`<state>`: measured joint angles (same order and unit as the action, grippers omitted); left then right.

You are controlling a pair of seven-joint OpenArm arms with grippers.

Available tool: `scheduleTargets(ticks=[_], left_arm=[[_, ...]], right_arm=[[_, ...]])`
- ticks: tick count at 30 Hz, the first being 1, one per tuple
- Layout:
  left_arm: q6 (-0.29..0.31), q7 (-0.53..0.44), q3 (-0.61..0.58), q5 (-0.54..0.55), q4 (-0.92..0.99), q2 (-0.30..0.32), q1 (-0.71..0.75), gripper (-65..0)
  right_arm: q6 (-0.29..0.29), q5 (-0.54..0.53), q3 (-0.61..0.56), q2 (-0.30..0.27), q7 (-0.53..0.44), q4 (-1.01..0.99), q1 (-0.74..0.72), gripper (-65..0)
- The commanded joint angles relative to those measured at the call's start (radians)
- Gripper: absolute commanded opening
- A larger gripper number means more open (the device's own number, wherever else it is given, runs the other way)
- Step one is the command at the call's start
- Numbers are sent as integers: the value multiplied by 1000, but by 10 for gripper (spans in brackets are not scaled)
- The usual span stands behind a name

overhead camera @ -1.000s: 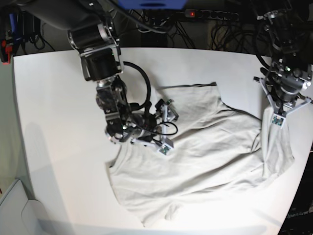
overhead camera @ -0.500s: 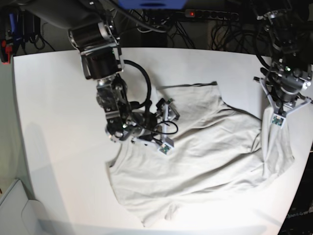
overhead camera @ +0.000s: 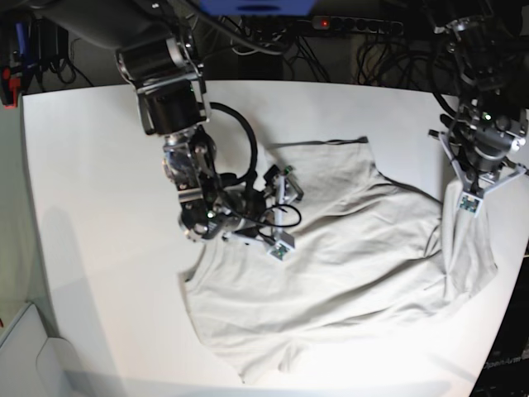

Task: Layout the t-shirt on the table in an organized manner, then fold the t-shirt properly
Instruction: 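Move the right gripper onto the shirt's shoulder and grasp the fabric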

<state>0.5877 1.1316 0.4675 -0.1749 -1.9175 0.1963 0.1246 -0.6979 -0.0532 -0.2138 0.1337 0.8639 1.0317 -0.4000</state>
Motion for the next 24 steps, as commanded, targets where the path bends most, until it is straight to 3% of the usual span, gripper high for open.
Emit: scheduleTargets(ticks=[1, 6, 12, 24], left_arm=[[-5, -15, 3, -2, -15, 10, -12, -650], [-5, -83, 7, -12, -17, -16, -7, -650], [-5, -88, 3, -4, -15, -18, -6, -650], [-5, -89, 7, -4, -20, -18, -7, -650]], right_arm=[[0, 3, 1, 8, 25, 8, -4, -231], [0, 2, 0, 8, 16, 8, 8, -227], [0, 2, 1, 8, 15, 8, 14, -235], [0, 2, 0, 8, 27, 12, 16, -415]])
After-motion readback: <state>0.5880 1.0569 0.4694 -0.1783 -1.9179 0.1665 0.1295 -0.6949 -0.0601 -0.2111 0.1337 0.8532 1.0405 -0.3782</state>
